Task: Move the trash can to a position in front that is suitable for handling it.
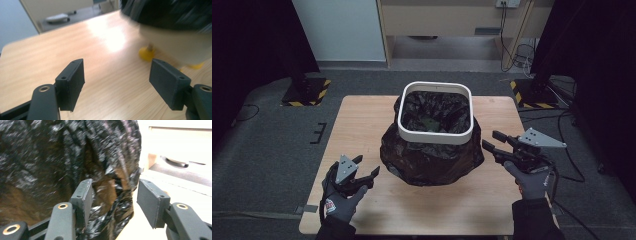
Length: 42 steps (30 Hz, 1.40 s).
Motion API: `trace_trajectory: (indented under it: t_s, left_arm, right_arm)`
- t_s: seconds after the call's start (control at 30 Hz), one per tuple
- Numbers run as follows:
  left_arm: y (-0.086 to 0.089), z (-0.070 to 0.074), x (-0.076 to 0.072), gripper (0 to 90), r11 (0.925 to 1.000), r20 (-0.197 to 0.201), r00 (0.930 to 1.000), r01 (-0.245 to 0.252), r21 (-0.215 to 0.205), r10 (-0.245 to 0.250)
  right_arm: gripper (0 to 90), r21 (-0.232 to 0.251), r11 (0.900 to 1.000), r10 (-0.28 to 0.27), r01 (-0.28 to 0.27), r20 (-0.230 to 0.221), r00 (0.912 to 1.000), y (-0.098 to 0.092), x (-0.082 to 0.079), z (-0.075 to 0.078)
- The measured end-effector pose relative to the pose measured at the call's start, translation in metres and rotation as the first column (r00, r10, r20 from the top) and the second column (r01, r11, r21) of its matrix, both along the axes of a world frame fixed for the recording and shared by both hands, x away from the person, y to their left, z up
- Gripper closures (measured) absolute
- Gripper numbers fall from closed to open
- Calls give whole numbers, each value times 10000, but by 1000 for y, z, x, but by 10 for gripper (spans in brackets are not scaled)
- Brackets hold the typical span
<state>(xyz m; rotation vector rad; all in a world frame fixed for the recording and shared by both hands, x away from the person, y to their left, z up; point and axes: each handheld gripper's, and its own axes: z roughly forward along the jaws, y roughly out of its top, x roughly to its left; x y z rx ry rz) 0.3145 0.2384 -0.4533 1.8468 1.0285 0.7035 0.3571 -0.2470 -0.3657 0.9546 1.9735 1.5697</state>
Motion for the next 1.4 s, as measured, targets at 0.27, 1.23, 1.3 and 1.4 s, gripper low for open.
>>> trace_trajectory:
  t_s: [0.27, 1.23, 1.3, 1.4]
  left_arm:
    - [13, -36, 14, 248, 9977, -932, 9943, -477, 475, 519]
    - [23, -82, 36, 158, 9952, -2733, 9600, -371, 903, 606]
    - [22, -82, 37, 124, 9947, -2773, 9592, -284, 991, 550]
    - [20, -82, 37, 87, 9942, -2828, 9575, -282, 1038, 567]
  right_arm:
    - [433, -38, 9995, -317, 317, 133, 9994, 0, 7, 14]
    - [408, 797, 9915, -1104, 1030, 943, 9894, 6, 24, 68]
    - [407, 840, 9915, -1074, 995, 956, 9896, 7, 25, 72]
    - [408, 774, 9922, -1056, 977, 1056, 9888, 9, 27, 80]
